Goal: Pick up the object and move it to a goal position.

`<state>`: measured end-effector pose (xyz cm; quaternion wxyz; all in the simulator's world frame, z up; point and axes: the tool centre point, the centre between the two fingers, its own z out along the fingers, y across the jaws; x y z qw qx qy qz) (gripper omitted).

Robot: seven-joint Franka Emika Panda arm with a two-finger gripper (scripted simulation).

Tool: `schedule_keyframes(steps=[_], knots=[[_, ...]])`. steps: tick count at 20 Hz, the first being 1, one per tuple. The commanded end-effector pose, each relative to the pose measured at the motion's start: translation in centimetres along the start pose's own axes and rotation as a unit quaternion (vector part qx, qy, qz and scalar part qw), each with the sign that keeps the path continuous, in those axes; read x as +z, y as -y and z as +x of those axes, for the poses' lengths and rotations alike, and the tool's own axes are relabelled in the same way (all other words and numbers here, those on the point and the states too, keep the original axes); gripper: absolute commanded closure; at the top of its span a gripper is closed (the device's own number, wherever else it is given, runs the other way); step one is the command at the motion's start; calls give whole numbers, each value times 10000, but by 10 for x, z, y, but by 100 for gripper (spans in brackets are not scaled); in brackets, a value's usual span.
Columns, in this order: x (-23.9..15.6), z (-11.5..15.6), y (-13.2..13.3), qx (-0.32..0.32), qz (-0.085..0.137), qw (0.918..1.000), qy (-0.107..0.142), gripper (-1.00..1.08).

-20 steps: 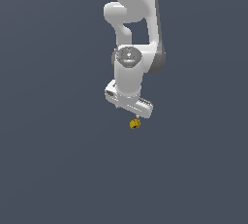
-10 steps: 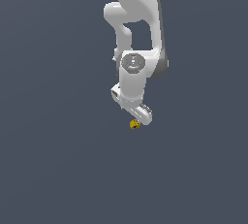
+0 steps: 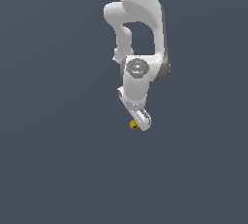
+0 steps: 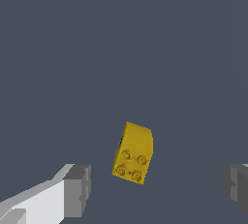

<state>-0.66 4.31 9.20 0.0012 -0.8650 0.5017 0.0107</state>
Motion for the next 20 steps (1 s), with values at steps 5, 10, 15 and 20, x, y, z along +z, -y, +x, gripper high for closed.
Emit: schedule_keyframes(steps=[5, 10, 15, 20], knots=[[11, -5, 4, 808, 25, 9967, -42, -92], [16, -8, 6, 1233, 42, 9923, -67, -92], [19, -9, 7, 1486, 54, 9888, -84, -92], [20, -10, 7, 1571, 58, 9875, -90, -92]])
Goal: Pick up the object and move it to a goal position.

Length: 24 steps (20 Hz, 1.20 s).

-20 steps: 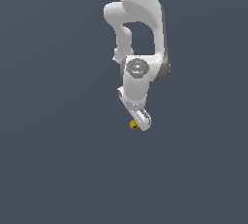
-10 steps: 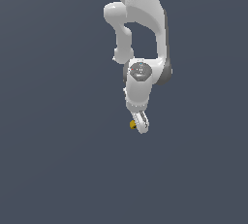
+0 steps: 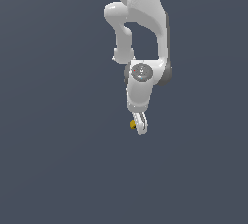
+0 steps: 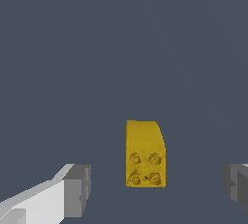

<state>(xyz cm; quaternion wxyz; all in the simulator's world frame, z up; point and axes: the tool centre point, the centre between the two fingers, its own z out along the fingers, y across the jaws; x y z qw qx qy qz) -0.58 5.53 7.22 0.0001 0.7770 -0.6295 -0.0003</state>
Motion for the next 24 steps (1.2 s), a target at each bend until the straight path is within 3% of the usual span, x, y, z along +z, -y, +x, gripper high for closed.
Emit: schedule_keyframes(steps=[1, 18, 19, 24], knots=[[0, 0, 0, 0, 0, 10000, 0, -92], [50, 0, 0, 24, 0, 10000, 0, -92], [50, 0, 0, 24, 0, 10000, 0, 108], [50, 0, 0, 24, 0, 10000, 0, 108]])
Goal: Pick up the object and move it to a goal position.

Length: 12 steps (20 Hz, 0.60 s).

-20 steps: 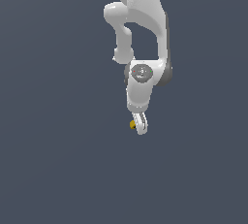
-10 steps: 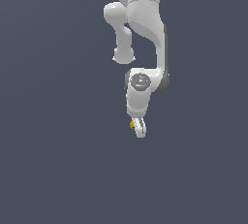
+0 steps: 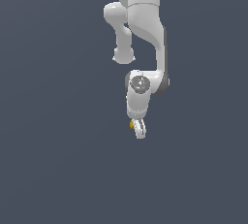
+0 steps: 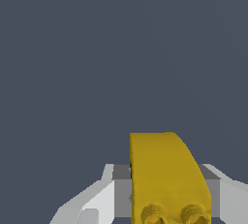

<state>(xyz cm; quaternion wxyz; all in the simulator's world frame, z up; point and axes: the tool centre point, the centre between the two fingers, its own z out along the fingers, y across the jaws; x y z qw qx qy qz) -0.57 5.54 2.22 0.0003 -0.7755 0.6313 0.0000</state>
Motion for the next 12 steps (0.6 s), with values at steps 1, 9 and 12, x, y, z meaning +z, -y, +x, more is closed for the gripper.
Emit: schedule_keyframes(steps=[1, 9, 12], knots=[[1, 0, 0, 0, -4, 10000, 0, 108], [-4, 8, 1, 1, -1, 10000, -1, 108], [-11, 24, 3, 1, -1, 10000, -1, 108]])
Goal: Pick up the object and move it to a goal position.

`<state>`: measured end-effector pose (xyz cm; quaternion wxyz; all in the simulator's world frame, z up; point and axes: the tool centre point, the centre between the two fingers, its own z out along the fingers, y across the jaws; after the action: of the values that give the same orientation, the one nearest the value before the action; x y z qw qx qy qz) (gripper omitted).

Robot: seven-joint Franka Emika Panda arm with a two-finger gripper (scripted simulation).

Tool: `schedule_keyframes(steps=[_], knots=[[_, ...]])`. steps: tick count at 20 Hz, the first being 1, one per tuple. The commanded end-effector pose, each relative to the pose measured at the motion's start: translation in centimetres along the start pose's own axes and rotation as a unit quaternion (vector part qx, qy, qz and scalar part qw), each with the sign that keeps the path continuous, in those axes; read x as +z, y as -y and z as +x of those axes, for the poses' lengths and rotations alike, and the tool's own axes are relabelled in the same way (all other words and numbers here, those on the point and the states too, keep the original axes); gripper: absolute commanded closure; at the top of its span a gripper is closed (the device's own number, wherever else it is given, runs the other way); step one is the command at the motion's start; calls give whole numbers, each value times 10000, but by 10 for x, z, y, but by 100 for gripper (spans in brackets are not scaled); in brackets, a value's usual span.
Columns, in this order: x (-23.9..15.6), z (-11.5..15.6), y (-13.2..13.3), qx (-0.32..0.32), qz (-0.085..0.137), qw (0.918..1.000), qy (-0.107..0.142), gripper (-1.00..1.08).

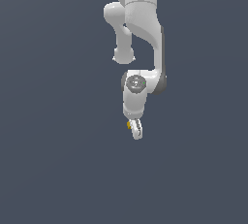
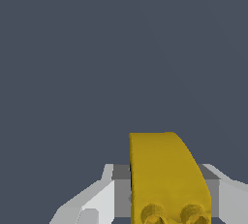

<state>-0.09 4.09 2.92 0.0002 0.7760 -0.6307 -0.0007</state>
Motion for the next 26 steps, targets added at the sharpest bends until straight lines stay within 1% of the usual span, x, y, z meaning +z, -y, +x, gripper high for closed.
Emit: schedule_keyframes(steps=[1, 5, 18, 22, 26], knots=[[-8, 16, 2, 10, 7, 10000, -3, 108], [-25, 52, 7, 11, 7, 10000, -6, 108], [-87, 183, 30, 8, 3, 10000, -12, 108], [-101, 211, 36, 5, 3, 10000, -10, 108], [-110, 231, 40, 6, 4, 10000, -7, 108]])
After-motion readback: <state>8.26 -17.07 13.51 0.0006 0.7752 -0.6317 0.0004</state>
